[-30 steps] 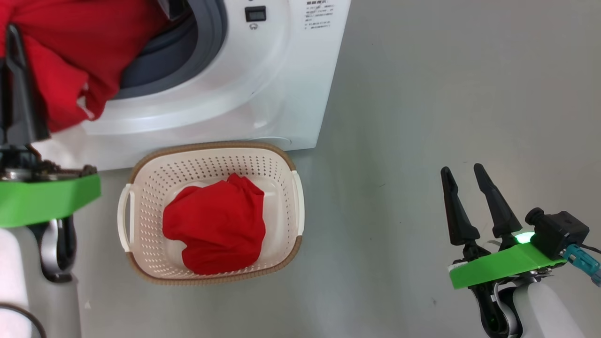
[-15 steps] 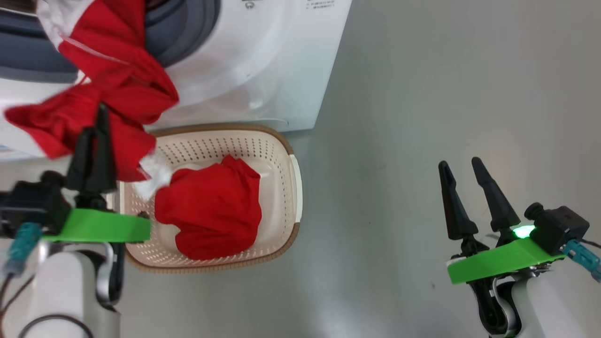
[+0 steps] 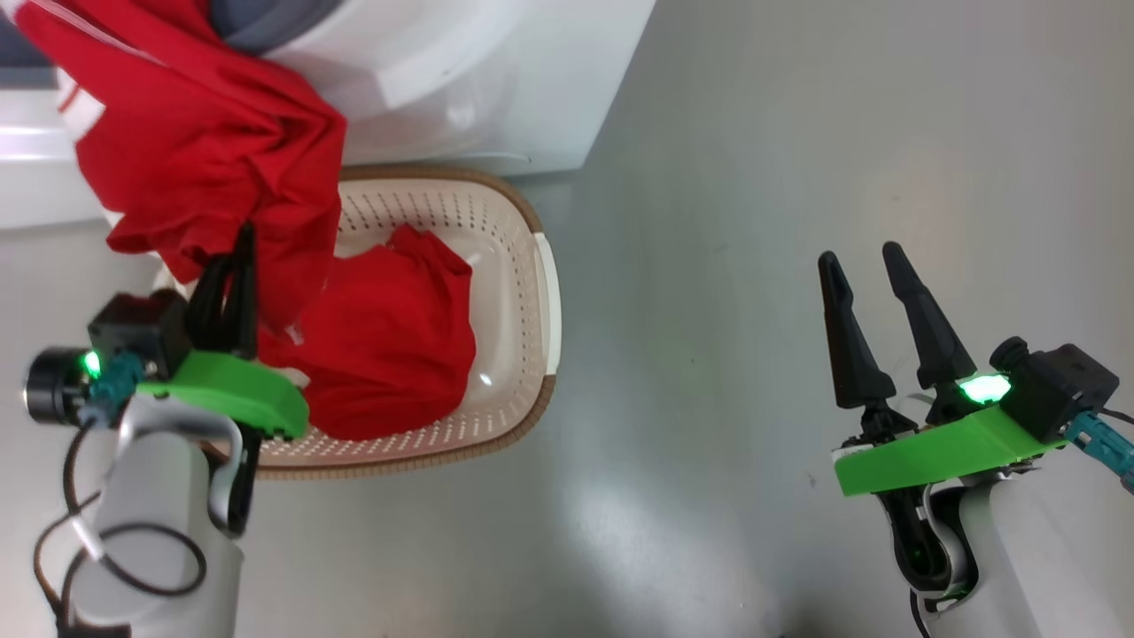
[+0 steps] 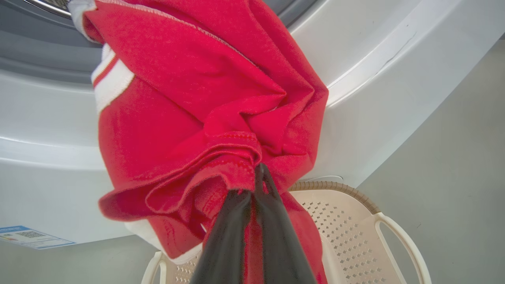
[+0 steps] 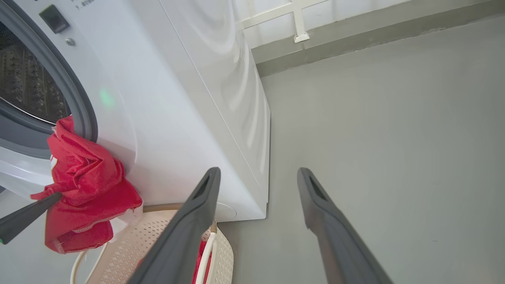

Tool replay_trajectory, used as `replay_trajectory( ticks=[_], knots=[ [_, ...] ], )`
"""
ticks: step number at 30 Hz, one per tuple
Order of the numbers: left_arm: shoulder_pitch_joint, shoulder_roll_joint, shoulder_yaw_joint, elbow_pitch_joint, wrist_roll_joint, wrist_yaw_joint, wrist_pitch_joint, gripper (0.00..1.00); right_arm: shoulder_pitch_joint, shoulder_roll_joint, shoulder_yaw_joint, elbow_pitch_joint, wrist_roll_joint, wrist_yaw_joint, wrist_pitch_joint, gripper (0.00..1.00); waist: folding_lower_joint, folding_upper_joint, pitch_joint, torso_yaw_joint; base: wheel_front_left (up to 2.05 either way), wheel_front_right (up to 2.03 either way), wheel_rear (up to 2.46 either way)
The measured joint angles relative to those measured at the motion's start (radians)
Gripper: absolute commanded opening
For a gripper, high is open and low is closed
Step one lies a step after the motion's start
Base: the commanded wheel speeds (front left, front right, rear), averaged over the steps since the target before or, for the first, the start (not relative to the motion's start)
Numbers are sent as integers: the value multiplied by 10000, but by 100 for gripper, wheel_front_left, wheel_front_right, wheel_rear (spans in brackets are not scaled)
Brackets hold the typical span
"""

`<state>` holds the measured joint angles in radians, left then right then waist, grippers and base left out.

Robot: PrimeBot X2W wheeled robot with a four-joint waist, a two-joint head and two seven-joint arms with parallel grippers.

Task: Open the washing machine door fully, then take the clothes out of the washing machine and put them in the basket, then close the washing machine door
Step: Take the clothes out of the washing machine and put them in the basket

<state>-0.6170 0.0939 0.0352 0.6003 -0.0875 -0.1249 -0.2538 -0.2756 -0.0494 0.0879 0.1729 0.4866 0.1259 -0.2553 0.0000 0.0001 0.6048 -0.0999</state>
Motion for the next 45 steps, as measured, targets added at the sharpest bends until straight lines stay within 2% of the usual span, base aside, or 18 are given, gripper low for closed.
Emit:
replay_trajectory(
  ticks=[11, 13, 14, 15, 16, 17, 18, 28, 45],
  knots=[
    [-1670, 403, -207, 2056, -295, -2, 0, 2, -436, -4, 255, -105, 153, 0, 0, 100, 0, 0, 940, -327, 0, 0, 0],
    [-1891, 431, -228, 2339, -299, -2, 0, 15, -456, -2, 295, -109, 153, 0, 0, 100, 0, 0, 1033, -392, 0, 0, 0],
    [-1985, 435, -238, 2452, -309, -2, 0, 24, -461, -4, 307, -115, 155, 0, 0, 100, 0, 0, 1071, -419, 0, 0, 0],
    [-2067, 435, -251, 2546, -334, -2, 0, 37, -467, -4, 313, -119, 157, 0, 0, 100, 0, 0, 1109, -440, 0, 0, 0],
    [-2144, 435, -261, 2625, -368, -2, 0, 52, -475, -4, 314, -121, 161, 0, 0, 100, 0, 0, 1143, -454, 0, 0, 0],
    [-2214, 435, -259, 2681, -378, -2, 0, 82, -485, -4, 314, -123, 163, 0, 0, 100, 0, 0, 1173, -461, 0, 0, 0],
    [-2279, 441, -257, 2723, -378, -2, 0, 100, -506, -4, 314, -121, 163, 0, 0, 100, 0, 0, 1198, -463, 0, 0, 0],
    [-2394, 410, -332, 2594, -491, -2, 0, 100, -590, -4, 249, -115, 142, 0, 0, 100, 0, 0, 1145, -275, 0, 0, 0],
    [-766, 151, -316, 249, -725, -2, 0, 100, -578, -15, 25, -25, -111, 0, 0, 100, 0, 0, 702, 302, 0, 0, 0]
  ],
)
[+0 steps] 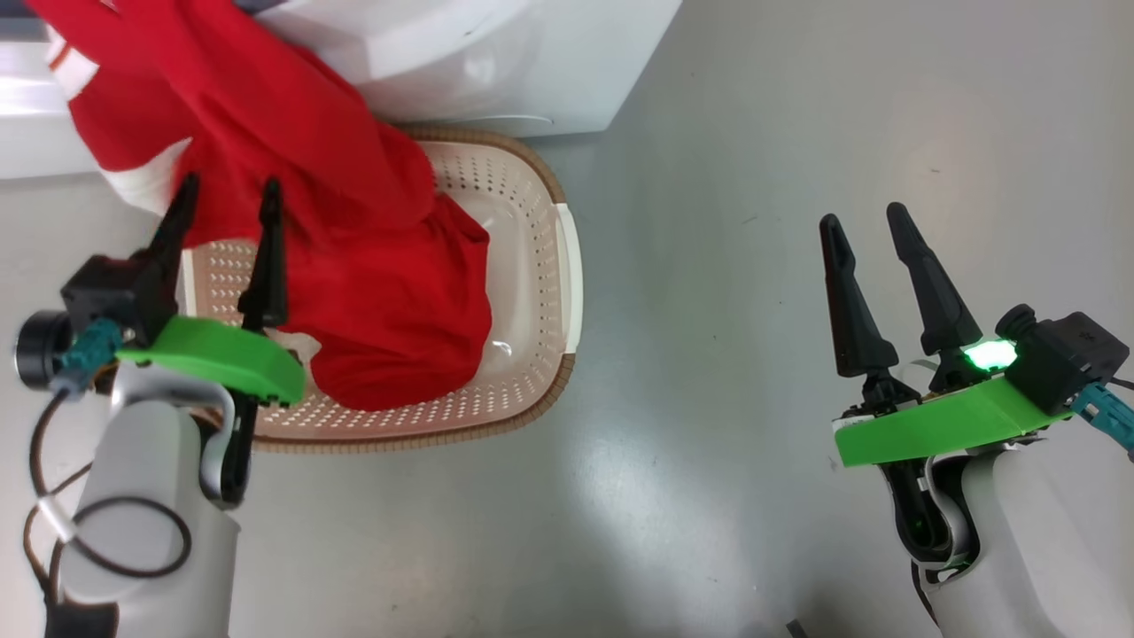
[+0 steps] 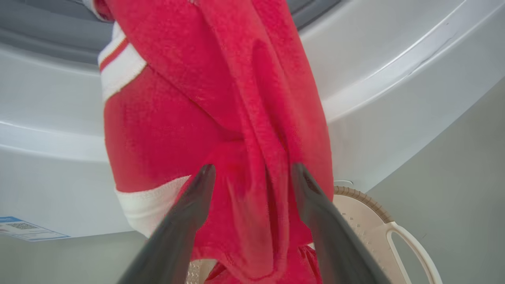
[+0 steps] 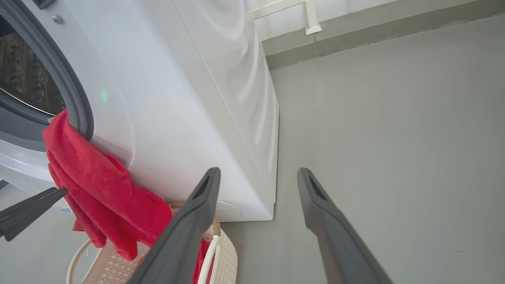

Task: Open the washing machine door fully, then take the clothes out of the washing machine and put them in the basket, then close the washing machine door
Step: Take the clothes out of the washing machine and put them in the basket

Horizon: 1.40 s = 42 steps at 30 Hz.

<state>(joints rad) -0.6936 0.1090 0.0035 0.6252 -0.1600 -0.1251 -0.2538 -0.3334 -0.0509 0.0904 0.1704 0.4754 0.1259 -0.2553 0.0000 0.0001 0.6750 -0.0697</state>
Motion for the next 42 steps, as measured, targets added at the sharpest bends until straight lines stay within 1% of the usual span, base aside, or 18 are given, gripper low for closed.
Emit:
replay_trajectory(
  ticks=[13, 23, 28, 30, 36, 39, 42],
  knots=[
    [1921, -314, 414, -2525, 0, 0, 0, 100, 68, -4, -128, 92, -138, 0, 0, 100, 0, 0, -409, 282, 0, 0, 0],
    [3458, -535, 564, -3952, 52, 0, 0, 100, 261, -4, -125, 148, -180, 0, 0, 100, 0, 0, -690, 358, 0, 0, 0],
    [3740, -608, 715, -4230, 128, 0, 0, 100, 261, -4, -125, 151, -222, 0, 0, 100, 0, 0, -739, 388, 0, 0, 0],
    [3761, -617, 719, -4253, 144, 0, 0, 100, 263, -4, -123, 153, -387, 0, 0, 100, 0, 0, -760, 397, 0, 0, 0],
    [3761, -677, 671, -4234, 146, 0, 0, 100, 263, -4, -102, 171, -387, 0, 0, 100, 0, -1, -764, 390, 0, 0, 0],
    [3544, -667, 545, -4176, 59, 0, 0, 100, 265, -6, -109, 167, -387, 0, 0, 100, 0, 0, -757, 421, 0, 0, 0],
    [3000, -579, 460, -4056, -56, 0, 0, 100, 266, -6, -127, 165, -387, 0, 0, 100, 0, 0, -736, 476, 0, 0, 0]
  ],
)
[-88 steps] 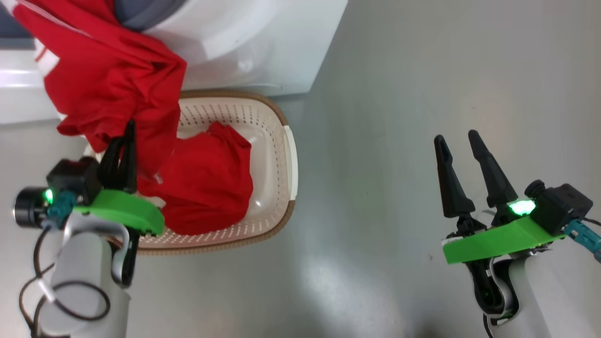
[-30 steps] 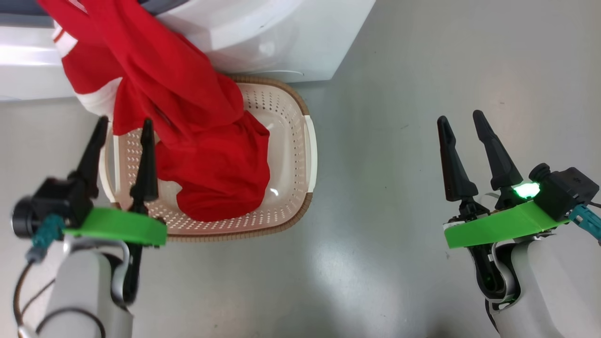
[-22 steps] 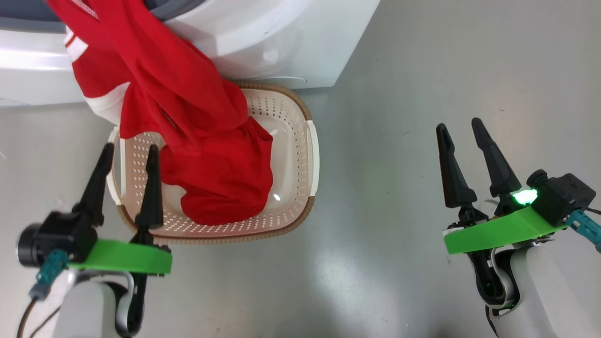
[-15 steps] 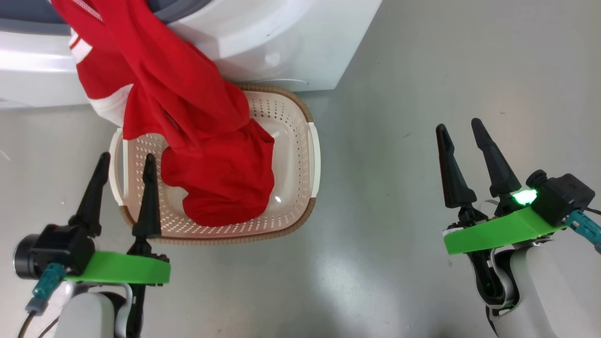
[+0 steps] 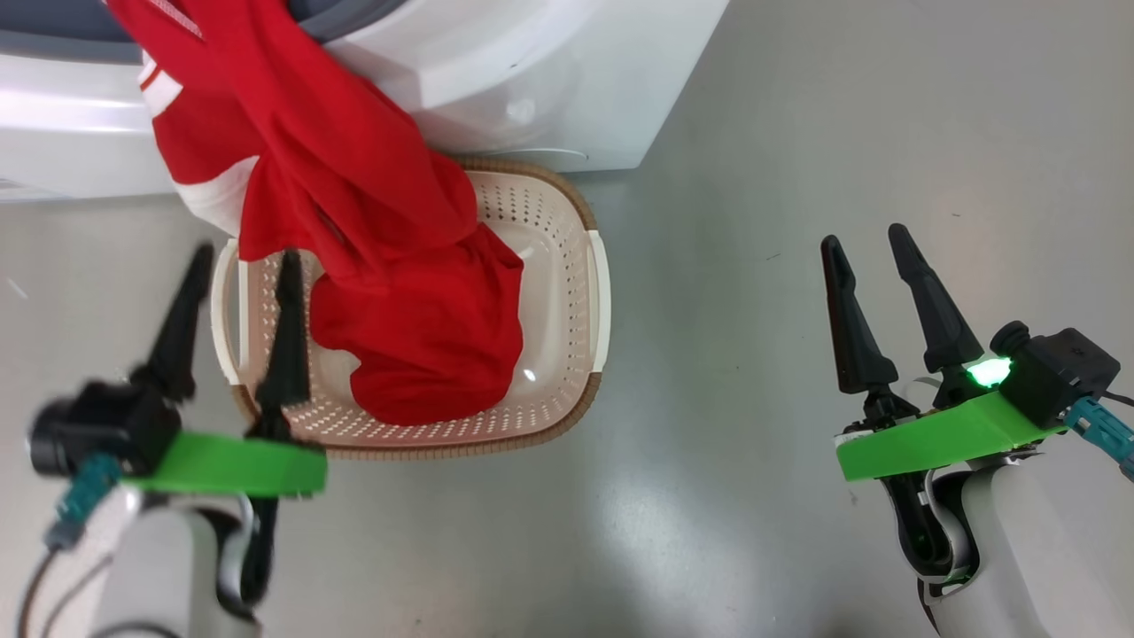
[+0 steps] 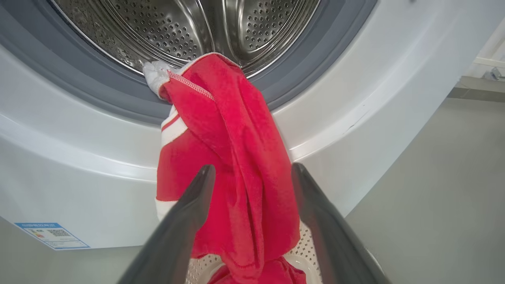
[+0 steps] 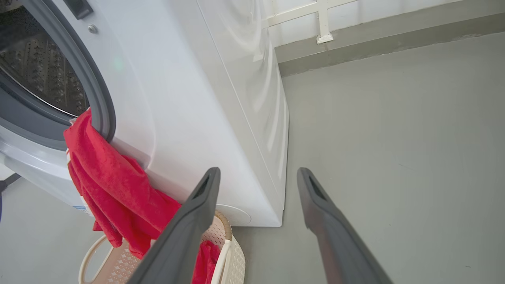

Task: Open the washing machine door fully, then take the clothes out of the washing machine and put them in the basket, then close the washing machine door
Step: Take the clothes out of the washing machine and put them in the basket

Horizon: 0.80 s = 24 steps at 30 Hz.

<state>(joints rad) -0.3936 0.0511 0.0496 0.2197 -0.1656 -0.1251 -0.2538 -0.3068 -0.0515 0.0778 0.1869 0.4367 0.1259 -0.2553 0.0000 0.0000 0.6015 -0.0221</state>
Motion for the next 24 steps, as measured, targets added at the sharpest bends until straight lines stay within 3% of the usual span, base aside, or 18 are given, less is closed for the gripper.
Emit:
replay_trajectory(
  ticks=[9, 16, 24],
  knots=[
    [-2659, 688, -219, 1718, -242, 0, 65, 100, -3, -2, -23, -4, 0, 0, 0, 100, 0, 0, 92, 134, 0, 0, 0],
    [-5191, 974, -600, 3553, -301, 0, 1519, 100, -16, -2, -4, -2, 0, 0, 0, 100, 0, 0, 284, 133, 0, 0, 0],
    [-6927, 1175, -1005, 5455, -458, 0, 2811, 100, -47, -4, 65, -23, 44, 0, 0, 100, 0, 0, 465, -51, 0, 0, 0]
  ],
)
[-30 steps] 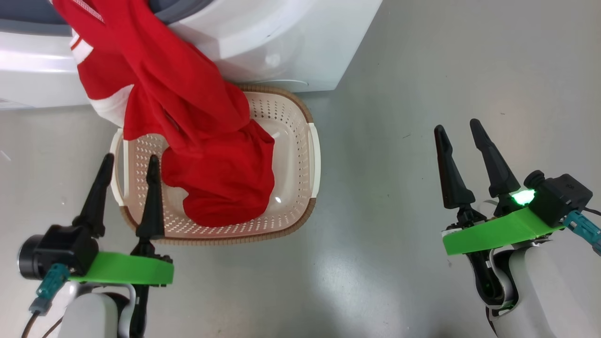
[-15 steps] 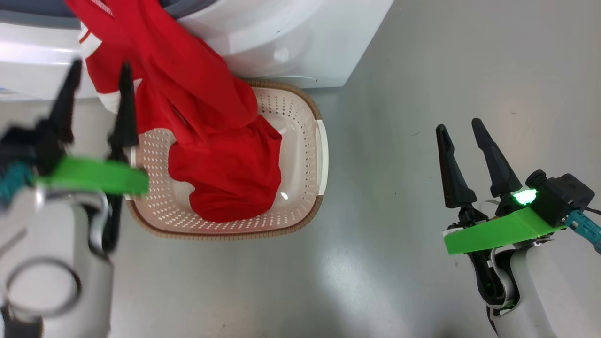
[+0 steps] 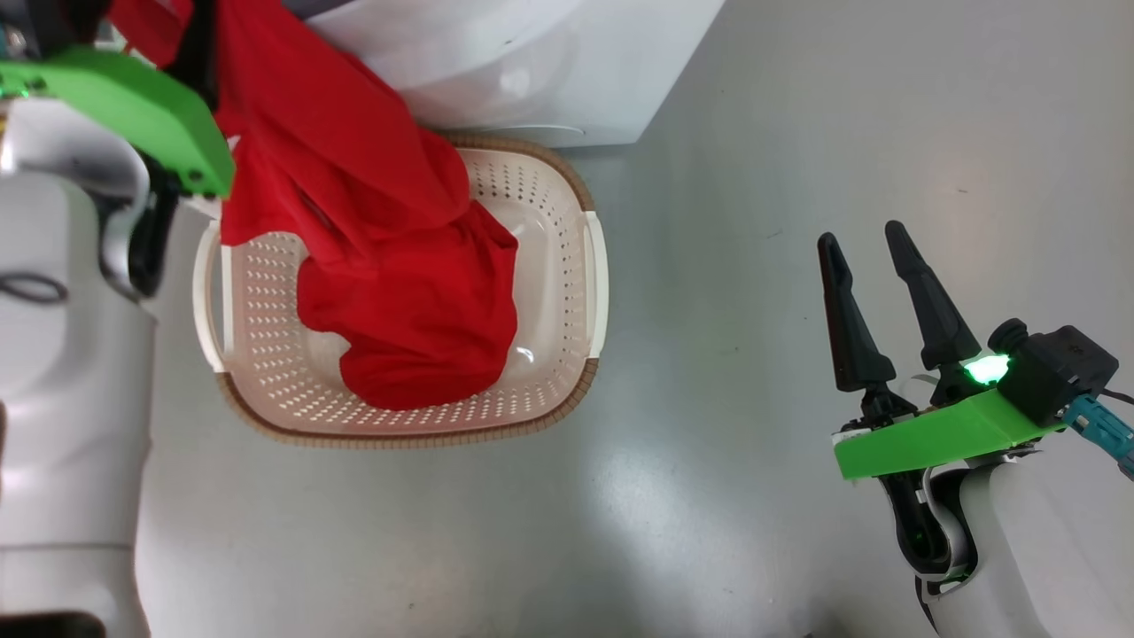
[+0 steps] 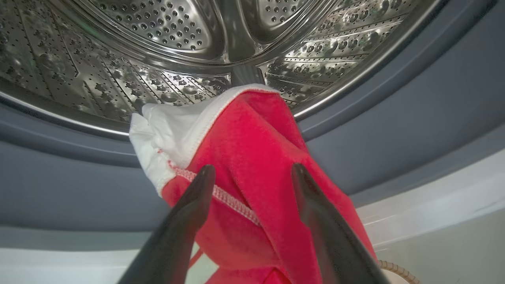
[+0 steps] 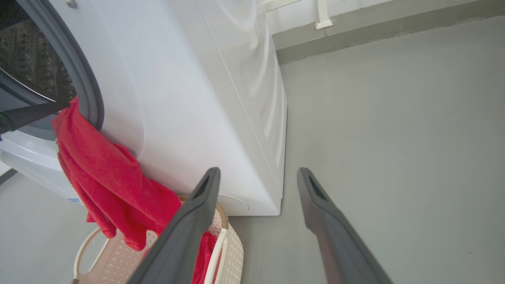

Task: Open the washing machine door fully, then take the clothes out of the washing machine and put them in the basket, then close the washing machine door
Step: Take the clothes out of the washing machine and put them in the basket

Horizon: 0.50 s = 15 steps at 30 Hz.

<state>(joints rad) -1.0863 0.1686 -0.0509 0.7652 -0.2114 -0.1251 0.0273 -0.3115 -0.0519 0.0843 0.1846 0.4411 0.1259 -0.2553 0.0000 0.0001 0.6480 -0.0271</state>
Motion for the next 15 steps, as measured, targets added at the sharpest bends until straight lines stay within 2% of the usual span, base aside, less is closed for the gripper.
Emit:
replay_trajectory(
  ticks=[12, 13, 14, 15],
  knots=[
    [-1475, 123, -136, 2242, -52, 0, -84, 100, -123, 0, 31, -46, 44, 0, 0, 100, 0, 0, 205, -253, 0, 0, 0],
    [-1522, 113, -165, 2362, -105, 0, -142, 86, -127, 0, 31, -46, 44, 0, 0, 100, 0, 0, 200, -262, 0, 0, 0],
    [-1569, 115, -201, 2495, -109, 0, -211, 65, -137, 0, 31, -46, 58, 0, 0, 100, 0, 0, 195, -270, 0, 0, 0],
    [-1628, 121, -228, 2631, -111, 0, -230, 65, -163, 0, 35, -44, 71, 0, 0, 100, 0, 0, 193, -279, 0, 0, 0]
  ],
)
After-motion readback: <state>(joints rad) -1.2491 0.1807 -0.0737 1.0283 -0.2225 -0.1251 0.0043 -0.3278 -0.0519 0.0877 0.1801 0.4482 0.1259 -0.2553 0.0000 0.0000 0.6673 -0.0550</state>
